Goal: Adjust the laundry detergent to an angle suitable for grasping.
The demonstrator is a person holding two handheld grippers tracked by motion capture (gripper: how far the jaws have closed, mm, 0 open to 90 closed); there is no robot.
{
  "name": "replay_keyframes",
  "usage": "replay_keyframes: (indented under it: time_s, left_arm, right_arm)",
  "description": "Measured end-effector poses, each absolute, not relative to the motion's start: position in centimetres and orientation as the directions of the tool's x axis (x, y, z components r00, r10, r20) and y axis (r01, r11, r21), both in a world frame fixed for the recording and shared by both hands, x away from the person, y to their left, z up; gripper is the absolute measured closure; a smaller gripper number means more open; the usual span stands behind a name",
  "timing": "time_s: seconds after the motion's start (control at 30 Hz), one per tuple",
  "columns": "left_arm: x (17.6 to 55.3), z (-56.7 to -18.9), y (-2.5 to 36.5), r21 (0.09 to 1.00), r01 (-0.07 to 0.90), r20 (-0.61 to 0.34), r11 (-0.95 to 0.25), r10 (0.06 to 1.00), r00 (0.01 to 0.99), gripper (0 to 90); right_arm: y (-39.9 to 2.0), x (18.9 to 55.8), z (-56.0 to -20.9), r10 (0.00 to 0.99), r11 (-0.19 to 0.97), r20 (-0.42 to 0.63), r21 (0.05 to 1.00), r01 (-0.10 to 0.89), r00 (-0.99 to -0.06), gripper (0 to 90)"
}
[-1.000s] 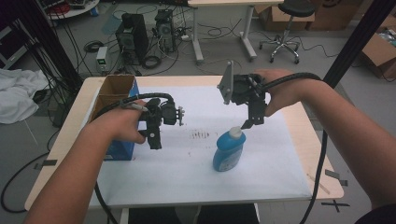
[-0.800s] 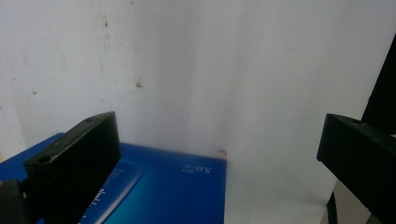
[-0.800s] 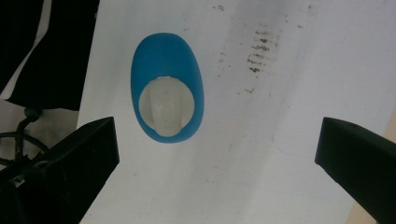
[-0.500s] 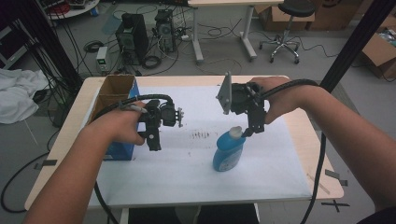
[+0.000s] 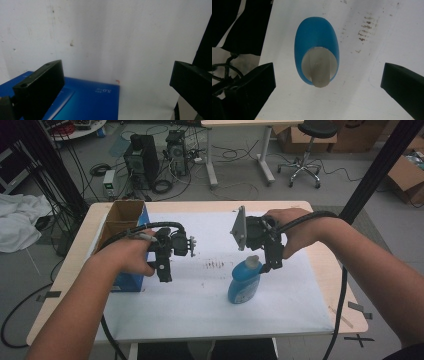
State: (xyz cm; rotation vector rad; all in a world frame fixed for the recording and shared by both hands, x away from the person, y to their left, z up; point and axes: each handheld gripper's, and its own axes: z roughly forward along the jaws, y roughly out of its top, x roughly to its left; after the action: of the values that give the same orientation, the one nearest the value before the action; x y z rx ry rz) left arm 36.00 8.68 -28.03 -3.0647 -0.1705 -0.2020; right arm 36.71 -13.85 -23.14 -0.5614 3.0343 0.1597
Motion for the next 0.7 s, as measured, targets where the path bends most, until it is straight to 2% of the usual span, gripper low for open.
replay_keyframes:
  time_s: [0.7]
  left_arm:
    - [35.9,-28.2,8.7,-0.059,0.114,0.134,-0.992,0.105,0.985,0.1]
  right_arm:
    - [-13.3,36.8,-26.1,-0.364,0.927,-0.041,0.081,-0.366,-0.930,0.0]
